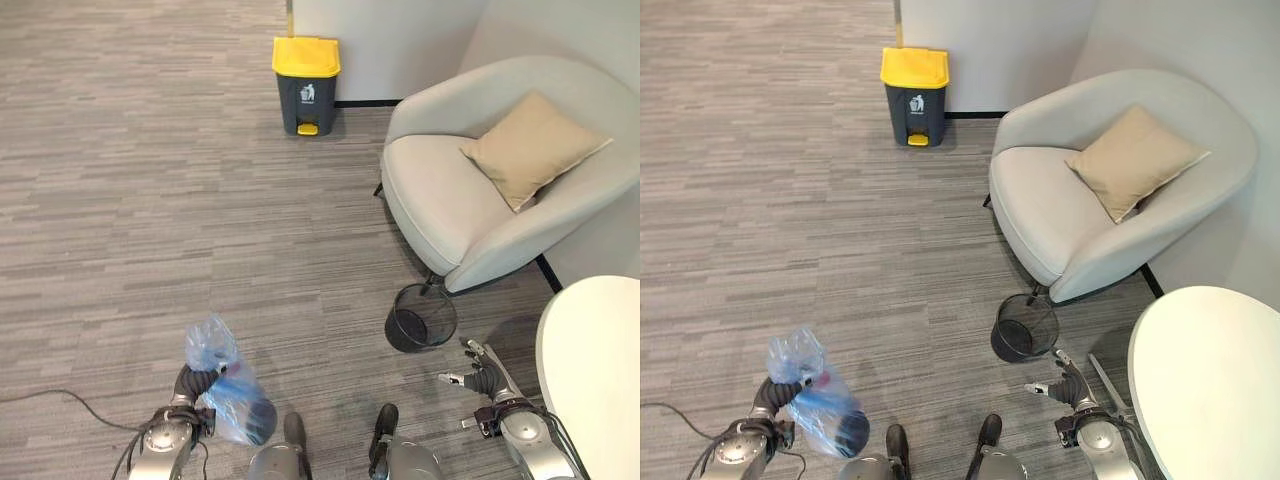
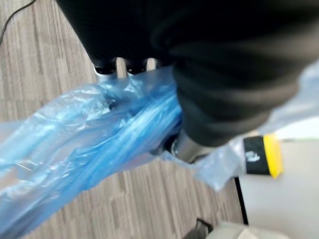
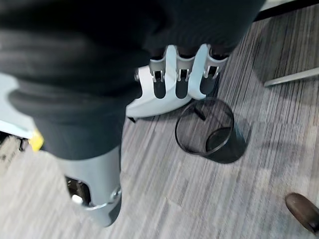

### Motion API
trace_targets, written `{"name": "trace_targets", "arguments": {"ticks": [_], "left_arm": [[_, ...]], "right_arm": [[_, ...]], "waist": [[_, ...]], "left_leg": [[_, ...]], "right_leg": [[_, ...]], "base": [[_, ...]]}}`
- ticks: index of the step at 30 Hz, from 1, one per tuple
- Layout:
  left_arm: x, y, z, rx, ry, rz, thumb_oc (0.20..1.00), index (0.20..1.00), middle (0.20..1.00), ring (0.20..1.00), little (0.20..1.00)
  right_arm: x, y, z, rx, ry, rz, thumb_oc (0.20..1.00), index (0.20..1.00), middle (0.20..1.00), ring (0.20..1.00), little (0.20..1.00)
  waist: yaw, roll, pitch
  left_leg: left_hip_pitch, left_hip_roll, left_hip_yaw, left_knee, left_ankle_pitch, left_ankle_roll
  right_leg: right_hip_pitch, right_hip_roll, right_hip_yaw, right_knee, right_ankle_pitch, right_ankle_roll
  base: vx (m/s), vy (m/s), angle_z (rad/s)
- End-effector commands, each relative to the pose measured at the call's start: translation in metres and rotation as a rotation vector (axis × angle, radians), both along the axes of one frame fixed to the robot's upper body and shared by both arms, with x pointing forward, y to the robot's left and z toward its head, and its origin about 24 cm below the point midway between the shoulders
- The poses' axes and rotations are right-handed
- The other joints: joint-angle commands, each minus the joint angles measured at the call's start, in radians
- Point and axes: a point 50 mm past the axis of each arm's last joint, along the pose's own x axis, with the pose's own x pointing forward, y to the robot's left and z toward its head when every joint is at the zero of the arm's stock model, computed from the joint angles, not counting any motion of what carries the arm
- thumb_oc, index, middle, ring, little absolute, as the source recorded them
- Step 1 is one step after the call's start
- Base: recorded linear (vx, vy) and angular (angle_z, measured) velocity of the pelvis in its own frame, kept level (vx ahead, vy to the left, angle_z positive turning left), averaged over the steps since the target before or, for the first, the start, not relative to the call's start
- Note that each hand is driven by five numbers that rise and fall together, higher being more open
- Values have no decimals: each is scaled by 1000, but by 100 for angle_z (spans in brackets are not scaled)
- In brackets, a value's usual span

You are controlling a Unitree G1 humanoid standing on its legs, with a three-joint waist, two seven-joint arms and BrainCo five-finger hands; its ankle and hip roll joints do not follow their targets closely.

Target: Gather garbage on tea table into small bin, then transfer packed bag to large trash can.

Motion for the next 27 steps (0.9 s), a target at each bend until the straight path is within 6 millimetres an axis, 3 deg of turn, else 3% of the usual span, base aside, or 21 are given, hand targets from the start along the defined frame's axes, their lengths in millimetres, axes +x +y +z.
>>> {"name": "trace_targets", "arguments": {"ticks": [1,3,6,10,13,15,18,19,24,26,27], "left_arm": [[18,10,28,54,-144,-26,200,200,200,200,200],[20,8,28,52,-144,-30,200,200,200,200,200],[19,6,24,54,-123,-35,200,200,200,200,200],[13,3,17,48,-99,-36,200,200,200,200,200],[8,3,16,50,-90,-44,200,200,200,200,200],[5,-1,13,36,-80,-50,200,200,200,200,200],[7,-4,12,16,-78,-58,200,200,200,200,200],[9,-6,11,7,-83,-54,200,200,200,200,200],[16,-12,13,-9,-104,-69,200,200,200,200,200],[19,-12,16,-2,-112,-75,200,200,200,200,200],[19,-12,16,-2,-112,-75,200,200,200,200,200]], "right_arm": [[21,-6,20,-7,-113,-10,1000,1000,1000,1000,1000],[21,-7,21,-12,-111,-9,1000,1000,1000,1000,1000],[21,-7,23,-13,-116,-2,1000,1000,1000,1000,1000],[16,-5,21,-21,-106,11,1000,1000,1000,1000,1000],[10,-7,19,-25,-89,19,1000,1000,1000,1000,1000],[7,-10,17,-31,-82,17,1000,1000,1000,1000,1000],[4,-15,15,-40,-66,9,1000,1000,1000,1000,1000],[5,-16,15,-42,-62,6,1000,1000,1000,1000,1000],[8,-22,18,-50,-73,-9,1000,1000,1000,1000,1000],[9,-24,18,-54,-74,-25,1000,1000,1000,1000,1000],[9,-24,18,-54,-75,-25,1000,1000,1000,1000,1000]], "waist": [[-14,39,6],[-18,44,15],[-34,43,23],[-63,46,17],[-78,49,-14],[-92,76,-38],[-107,76,-54],[-103,77,-46],[-83,51,-24],[-62,51,-9],[-62,50,-8]], "left_leg": [[46,18,-40,5,-103,-46],[69,13,-51,-2,-119,-44],[136,-14,-83,-12,-164,-43],[248,-19,-143,-9,-237,-75],[291,-1,-163,-5,-259,-98],[289,69,-156,66,-174,-156],[213,124,-148,246,-31,-180],[193,133,-139,275,-25,-170],[22,98,-92,212,-120,-122],[-60,86,-86,153,-63,-130],[-59,85,-85,151,-62,-130]], "right_leg": [[41,108,0,-45,-119,-4],[19,108,-6,-49,-113,-2],[-42,94,-21,-127,-50,15],[-102,71,-71,-221,18,50],[-79,79,-47,-207,15,35],[-48,115,-43,-180,-21,3],[25,172,-40,-205,-79,-53],[43,181,-34,-203,-102,-63],[117,167,-6,-218,-153,-60],[158,179,6,-232,-169,-62],[158,179,7,-232,-169,-62]], "base": [[142,23,42],[207,22,32],[397,-16,24],[511,-149,44],[483,-240,78],[468,-349,59],[341,-311,7],[363,-230,-29],[230,-61,-17],[185,-10,3],[232,15,-30]]}}
